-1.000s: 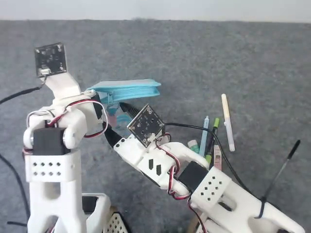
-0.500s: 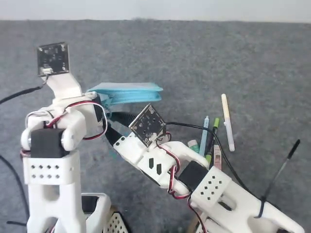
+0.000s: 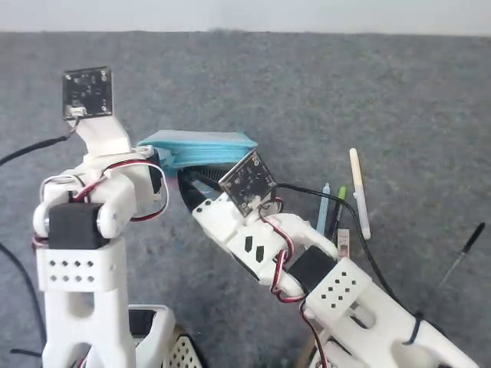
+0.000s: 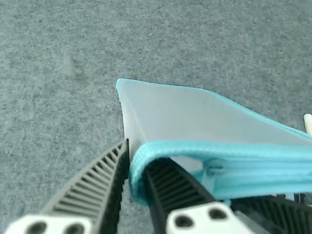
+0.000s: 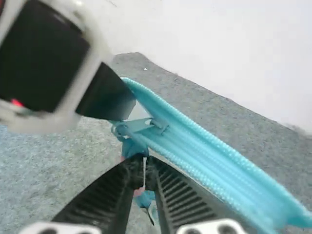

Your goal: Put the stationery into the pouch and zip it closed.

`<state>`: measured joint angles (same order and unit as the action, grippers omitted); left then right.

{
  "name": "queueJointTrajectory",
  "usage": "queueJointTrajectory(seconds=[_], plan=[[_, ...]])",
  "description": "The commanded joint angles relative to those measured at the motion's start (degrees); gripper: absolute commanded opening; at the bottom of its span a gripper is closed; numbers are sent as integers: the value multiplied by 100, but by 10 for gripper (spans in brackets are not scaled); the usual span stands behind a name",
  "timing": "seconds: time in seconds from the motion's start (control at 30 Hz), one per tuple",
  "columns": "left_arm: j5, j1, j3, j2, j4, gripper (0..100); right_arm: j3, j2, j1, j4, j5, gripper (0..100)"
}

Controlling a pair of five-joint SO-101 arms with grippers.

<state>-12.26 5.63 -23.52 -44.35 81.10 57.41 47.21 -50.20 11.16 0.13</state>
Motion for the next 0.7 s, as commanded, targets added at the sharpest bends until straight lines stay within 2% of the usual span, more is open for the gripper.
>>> queueJointTrajectory(seconds=[0.0,0.07,0.23,0.43,0.53,0.67], plan=[[44,0,312,-44,-26,12,-132,22,-40,110,26,8],[62,0,189,-62,-114,12,-132,66,-75,259,26,49],[62,0,-145,-70,-527,12,-132,365,-171,910,26,227],[97,0,-110,-70,-589,12,-132,479,-954,1138,62,235],[422,0,-48,-44,-545,12,-132,453,-892,884,35,235],[475,-35,110,-70,-545,12,-132,453,-831,743,35,236]])
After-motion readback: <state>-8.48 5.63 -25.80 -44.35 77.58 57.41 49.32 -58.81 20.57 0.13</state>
